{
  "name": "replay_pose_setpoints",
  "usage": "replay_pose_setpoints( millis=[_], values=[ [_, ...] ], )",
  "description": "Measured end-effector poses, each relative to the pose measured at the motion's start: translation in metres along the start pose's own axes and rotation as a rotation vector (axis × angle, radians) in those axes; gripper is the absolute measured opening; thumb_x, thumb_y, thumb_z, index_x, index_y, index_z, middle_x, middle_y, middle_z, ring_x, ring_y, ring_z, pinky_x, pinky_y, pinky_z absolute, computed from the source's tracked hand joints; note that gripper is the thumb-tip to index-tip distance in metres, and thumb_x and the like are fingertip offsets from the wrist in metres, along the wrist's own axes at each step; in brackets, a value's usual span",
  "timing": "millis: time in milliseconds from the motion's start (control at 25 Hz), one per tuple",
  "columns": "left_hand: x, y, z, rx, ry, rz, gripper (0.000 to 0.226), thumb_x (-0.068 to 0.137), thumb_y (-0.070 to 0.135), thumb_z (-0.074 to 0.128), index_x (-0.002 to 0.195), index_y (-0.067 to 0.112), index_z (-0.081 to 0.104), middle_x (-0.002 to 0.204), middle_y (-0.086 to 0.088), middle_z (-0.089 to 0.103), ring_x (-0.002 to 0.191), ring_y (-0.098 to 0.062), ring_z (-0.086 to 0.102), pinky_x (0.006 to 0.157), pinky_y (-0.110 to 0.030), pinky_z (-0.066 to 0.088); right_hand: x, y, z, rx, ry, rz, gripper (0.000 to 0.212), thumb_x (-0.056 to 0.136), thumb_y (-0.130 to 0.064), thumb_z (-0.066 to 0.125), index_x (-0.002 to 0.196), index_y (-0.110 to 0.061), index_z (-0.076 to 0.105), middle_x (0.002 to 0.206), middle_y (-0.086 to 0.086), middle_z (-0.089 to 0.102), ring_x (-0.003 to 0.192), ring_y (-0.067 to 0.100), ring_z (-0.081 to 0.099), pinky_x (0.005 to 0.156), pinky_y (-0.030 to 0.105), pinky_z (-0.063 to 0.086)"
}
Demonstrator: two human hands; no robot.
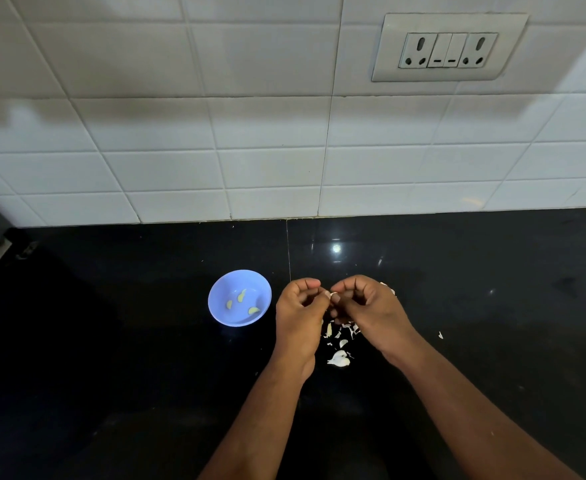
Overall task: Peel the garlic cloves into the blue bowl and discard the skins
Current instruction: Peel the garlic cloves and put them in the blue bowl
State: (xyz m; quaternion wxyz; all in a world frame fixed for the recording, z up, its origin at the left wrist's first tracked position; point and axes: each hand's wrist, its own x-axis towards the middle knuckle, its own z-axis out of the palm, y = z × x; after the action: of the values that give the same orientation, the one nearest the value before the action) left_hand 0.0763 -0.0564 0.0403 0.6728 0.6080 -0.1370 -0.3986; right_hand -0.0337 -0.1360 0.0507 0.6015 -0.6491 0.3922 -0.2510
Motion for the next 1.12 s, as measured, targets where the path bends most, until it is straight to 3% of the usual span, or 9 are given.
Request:
replay_pose_setpoints(
  millis=[200, 320, 400, 520, 640, 720, 840, 960, 1120],
  values=[
    [-0.003, 0.003, -0.009, -0.007, 0.019, 0.036, 0.02, 0.097, 0.0, 0.061, 0.104, 0.017, 0.068, 0.083, 0.011, 0.066, 0.067, 0.001, 0.057, 0.061, -0.017, 0.045, -0.002, 0.005, 0.008, 0.017, 0.059, -0.044, 0.023, 0.099, 0.001, 0.064, 0.116, -0.011, 0.073, 0.089, 0.01, 0.073, 0.08, 0.018, 0.074, 0.078, 0.031, 0.063],
    [-0.003, -0.002, -0.016, 0.151, 0.039, 0.005, 0.031, 0.092, 0.001, 0.05, 0.079, 0.019, 0.071, 0.071, 0.011, 0.06, 0.064, -0.003, 0.049, 0.061, -0.022, 0.041, -0.003, 0.0, 0.009, 0.089, 0.069, -0.009, 0.019, 0.099, -0.001, 0.066, 0.115, -0.008, 0.074, 0.093, 0.017, 0.076, 0.081, 0.018, 0.074, 0.078, 0.027, 0.063],
    [-0.004, -0.006, -0.019, 0.267, 0.012, -0.033, 0.031, 0.091, 0.006, 0.05, 0.072, 0.018, 0.072, 0.067, 0.009, 0.061, 0.065, -0.004, 0.051, 0.066, -0.026, 0.043, -0.004, -0.002, 0.008, 0.138, 0.077, 0.013, 0.015, 0.097, -0.003, 0.07, 0.11, -0.007, 0.076, 0.09, 0.015, 0.077, 0.08, 0.017, 0.073, 0.076, 0.025, 0.062],
    [-0.006, -0.008, -0.021, 0.397, -0.054, -0.053, 0.024, 0.094, 0.015, 0.059, 0.079, 0.02, 0.077, 0.075, 0.002, 0.072, 0.068, -0.003, 0.059, 0.069, -0.025, 0.047, -0.004, -0.001, 0.007, 0.16, 0.084, 0.03, 0.013, 0.093, -0.005, 0.075, 0.105, -0.009, 0.079, 0.082, 0.007, 0.074, 0.079, 0.016, 0.071, 0.075, 0.028, 0.062],
    [-0.005, -0.013, -0.024, 0.463, -0.09, 0.013, 0.008, 0.09, 0.019, 0.078, 0.082, 0.021, 0.078, 0.081, 0.005, 0.076, 0.071, -0.001, 0.068, 0.067, -0.018, 0.051, -0.004, 0.001, 0.007, 0.183, 0.106, 0.054, 0.011, 0.09, -0.003, 0.077, 0.101, -0.006, 0.079, 0.086, 0.012, 0.075, 0.081, 0.02, 0.073, 0.072, 0.028, 0.062],
    [-0.003, -0.015, -0.024, 0.472, -0.04, 0.034, 0.013, 0.082, 0.019, 0.088, 0.079, 0.02, 0.074, 0.078, 0.007, 0.075, 0.07, -0.001, 0.068, 0.065, -0.017, 0.052, -0.004, 0.001, 0.006, 0.188, 0.12, 0.06, 0.01, 0.092, -0.004, 0.076, 0.102, -0.005, 0.078, 0.092, 0.015, 0.077, 0.082, 0.021, 0.074, 0.07, 0.028, 0.061],
    [-0.002, -0.016, -0.023, 0.451, 0.01, 0.049, 0.01, 0.089, 0.017, 0.081, 0.089, 0.025, 0.075, 0.082, 0.009, 0.075, 0.075, 0.001, 0.069, 0.071, -0.02, 0.056, -0.004, 0.001, 0.003, 0.204, 0.128, 0.072, 0.012, 0.097, -0.002, 0.068, 0.107, -0.004, 0.075, 0.097, 0.015, 0.078, 0.082, 0.021, 0.075, 0.07, 0.03, 0.061],
    [-0.002, -0.015, -0.022, 0.422, -0.053, 0.035, 0.024, 0.097, 0.009, 0.066, 0.105, 0.026, 0.08, 0.087, 0.011, 0.078, 0.077, 0.003, 0.07, 0.076, -0.027, 0.058, -0.002, 0.003, 0.003, 0.186, 0.128, 0.071, 0.015, 0.099, 0.0, 0.065, 0.11, -0.006, 0.074, 0.096, 0.014, 0.078, 0.081, 0.021, 0.074, 0.07, 0.031, 0.061],
    [-0.003, -0.013, -0.019, 0.408, -0.022, 0.025, 0.007, 0.088, 0.018, 0.081, 0.084, 0.024, 0.079, 0.079, 0.012, 0.076, 0.07, 0.002, 0.068, 0.067, -0.026, 0.056, 0.0, 0.003, 0.005, 0.157, 0.13, 0.067, 0.015, 0.098, -0.002, 0.067, 0.107, -0.008, 0.077, 0.092, 0.013, 0.077, 0.079, 0.019, 0.072, 0.072, 0.029, 0.061]
  ],
)
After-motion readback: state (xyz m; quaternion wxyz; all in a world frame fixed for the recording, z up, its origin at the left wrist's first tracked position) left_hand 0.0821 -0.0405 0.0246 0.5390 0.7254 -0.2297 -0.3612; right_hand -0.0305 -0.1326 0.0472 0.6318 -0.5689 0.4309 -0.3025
